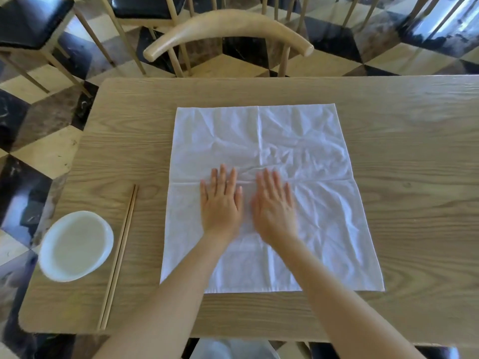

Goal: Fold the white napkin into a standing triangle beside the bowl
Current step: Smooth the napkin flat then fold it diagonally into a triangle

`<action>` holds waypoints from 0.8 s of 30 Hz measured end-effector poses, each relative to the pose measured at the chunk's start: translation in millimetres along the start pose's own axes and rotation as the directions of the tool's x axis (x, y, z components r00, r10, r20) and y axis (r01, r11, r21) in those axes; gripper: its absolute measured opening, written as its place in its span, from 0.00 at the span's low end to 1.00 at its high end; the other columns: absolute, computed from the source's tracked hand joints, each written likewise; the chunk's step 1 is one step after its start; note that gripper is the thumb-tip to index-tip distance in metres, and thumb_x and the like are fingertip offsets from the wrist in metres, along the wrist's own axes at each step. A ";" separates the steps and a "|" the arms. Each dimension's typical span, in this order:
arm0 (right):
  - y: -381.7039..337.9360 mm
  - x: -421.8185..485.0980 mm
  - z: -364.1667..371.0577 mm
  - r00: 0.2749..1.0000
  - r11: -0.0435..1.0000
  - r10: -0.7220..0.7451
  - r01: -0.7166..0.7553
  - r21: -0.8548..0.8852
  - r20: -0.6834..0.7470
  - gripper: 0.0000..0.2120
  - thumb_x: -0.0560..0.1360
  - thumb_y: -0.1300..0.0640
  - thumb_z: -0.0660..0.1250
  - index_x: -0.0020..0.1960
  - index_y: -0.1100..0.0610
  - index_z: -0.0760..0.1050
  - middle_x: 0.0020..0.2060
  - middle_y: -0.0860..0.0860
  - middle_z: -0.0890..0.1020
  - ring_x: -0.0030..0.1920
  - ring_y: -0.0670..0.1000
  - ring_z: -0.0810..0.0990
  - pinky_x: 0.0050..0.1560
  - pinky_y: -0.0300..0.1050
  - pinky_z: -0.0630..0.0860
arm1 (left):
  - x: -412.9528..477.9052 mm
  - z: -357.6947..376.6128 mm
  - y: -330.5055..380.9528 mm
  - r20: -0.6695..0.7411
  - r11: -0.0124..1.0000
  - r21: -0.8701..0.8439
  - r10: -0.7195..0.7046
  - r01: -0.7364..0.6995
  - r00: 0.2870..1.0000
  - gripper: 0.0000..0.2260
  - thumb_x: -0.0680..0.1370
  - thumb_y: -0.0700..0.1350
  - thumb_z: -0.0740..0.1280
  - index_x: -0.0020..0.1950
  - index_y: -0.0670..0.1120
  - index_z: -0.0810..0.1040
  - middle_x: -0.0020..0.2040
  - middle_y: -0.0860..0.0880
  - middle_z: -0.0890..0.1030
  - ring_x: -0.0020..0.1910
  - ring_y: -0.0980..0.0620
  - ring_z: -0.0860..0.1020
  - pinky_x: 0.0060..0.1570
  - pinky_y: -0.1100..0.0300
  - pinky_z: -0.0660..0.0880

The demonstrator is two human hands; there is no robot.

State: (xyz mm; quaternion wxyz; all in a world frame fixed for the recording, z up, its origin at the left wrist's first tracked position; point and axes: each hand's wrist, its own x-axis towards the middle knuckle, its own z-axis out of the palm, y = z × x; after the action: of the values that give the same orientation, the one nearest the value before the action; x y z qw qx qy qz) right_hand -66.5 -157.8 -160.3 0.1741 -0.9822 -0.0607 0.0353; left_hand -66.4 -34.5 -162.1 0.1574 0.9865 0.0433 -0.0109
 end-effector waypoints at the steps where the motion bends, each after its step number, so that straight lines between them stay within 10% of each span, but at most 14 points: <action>1: -10.6 -9.2 6.3 0.999 0.999 -0.041 0.042 -0.015 0.017 0.26 0.77 0.50 0.46 0.73 0.58 0.60 0.74 0.55 0.61 0.75 0.53 0.54 0.74 0.53 0.46 | -12.6 3.9 5.3 0.008 1.000 -0.007 0.004 -0.004 1.000 0.25 0.79 0.52 0.45 0.74 0.46 0.60 0.75 0.45 0.60 0.75 0.45 0.57 0.72 0.44 0.48; 24: 130.9 -86.4 -41.9 0.996 0.983 0.086 -0.079 -0.165 0.034 0.33 0.75 0.42 0.41 0.76 0.56 0.49 0.76 0.52 0.50 0.75 0.49 0.42 0.72 0.41 0.32 | -62.8 -7.3 -35.5 0.028 0.988 0.140 -0.063 0.059 0.998 0.26 0.80 0.52 0.48 0.75 0.41 0.54 0.76 0.40 0.54 0.76 0.43 0.51 0.73 0.46 0.44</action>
State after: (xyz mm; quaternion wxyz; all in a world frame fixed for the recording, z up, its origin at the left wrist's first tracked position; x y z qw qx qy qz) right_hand -134.3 -305.3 -162.2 0.0901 -0.9939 -0.0263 0.0576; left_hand -132.1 -3.9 -163.9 0.0886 0.9930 0.0701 -0.0348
